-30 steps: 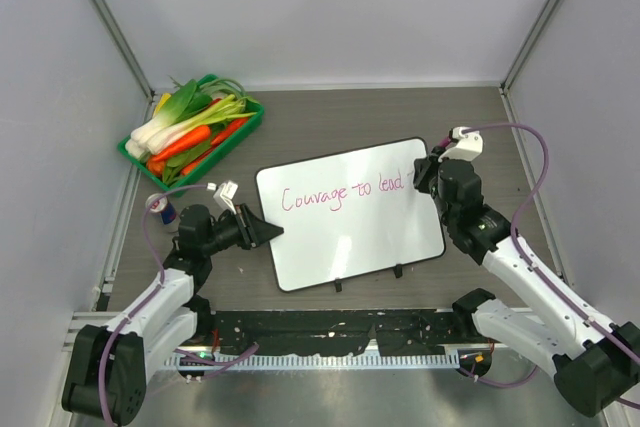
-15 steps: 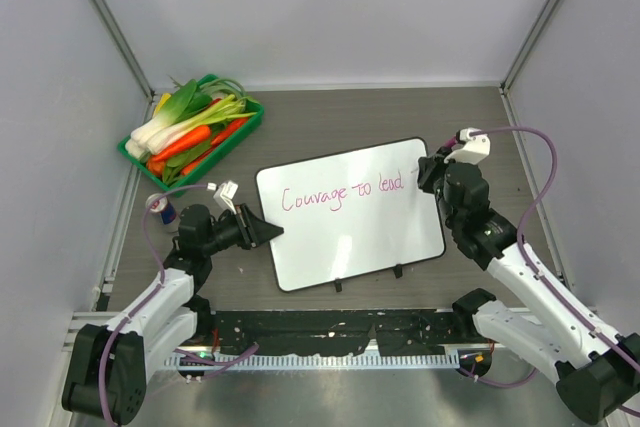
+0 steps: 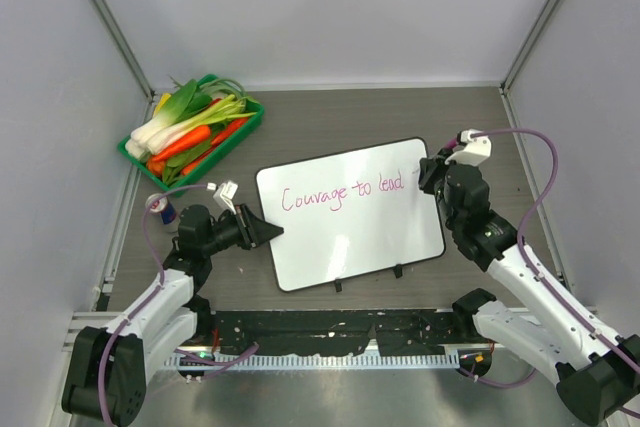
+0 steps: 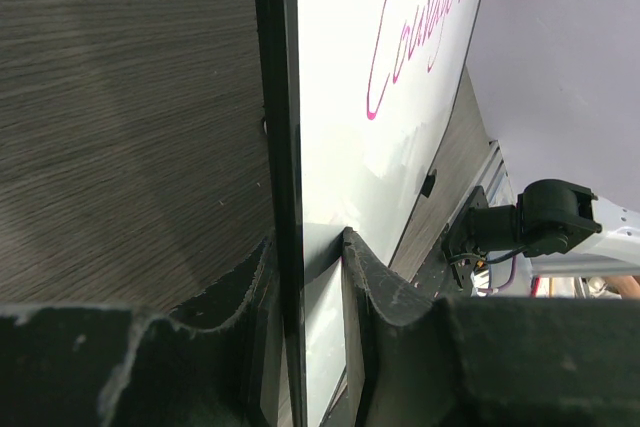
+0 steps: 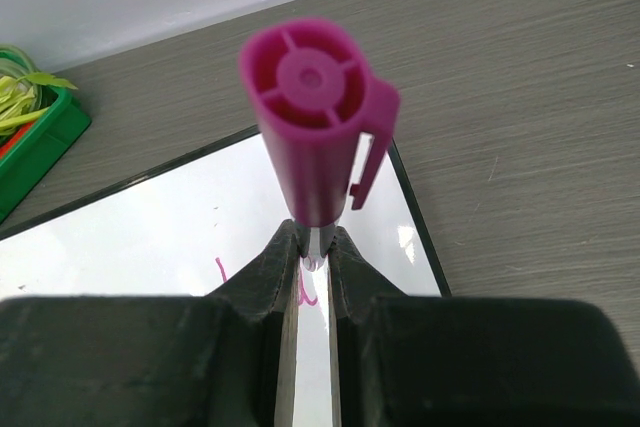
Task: Write a sentence on the whiteboard
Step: Write on the whiteboard at the whiteboard stand.
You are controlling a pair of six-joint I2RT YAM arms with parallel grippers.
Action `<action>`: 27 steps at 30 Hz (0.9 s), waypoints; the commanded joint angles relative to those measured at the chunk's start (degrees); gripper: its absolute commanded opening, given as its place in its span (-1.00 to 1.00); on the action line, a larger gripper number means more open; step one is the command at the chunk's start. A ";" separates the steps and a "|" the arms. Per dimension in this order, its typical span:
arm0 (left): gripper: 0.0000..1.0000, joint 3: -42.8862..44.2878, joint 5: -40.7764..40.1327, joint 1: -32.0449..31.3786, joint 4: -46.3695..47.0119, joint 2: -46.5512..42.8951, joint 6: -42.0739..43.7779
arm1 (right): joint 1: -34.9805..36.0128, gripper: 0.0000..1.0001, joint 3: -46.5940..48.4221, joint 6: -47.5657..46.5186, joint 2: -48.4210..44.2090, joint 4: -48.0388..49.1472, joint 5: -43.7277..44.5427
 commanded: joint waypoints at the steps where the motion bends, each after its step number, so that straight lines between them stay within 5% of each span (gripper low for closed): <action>1: -1.00 0.13 -1.45 0.08 0.71 -0.61 2.10 | -0.04 -0.97 -0.87 -0.40 -1.10 3.31 0.54; 27: -1.00 0.22 -1.36 -0.01 0.80 -0.25 2.10 | -0.13 -0.97 -2.81 0.04 2.94 8.24 1.95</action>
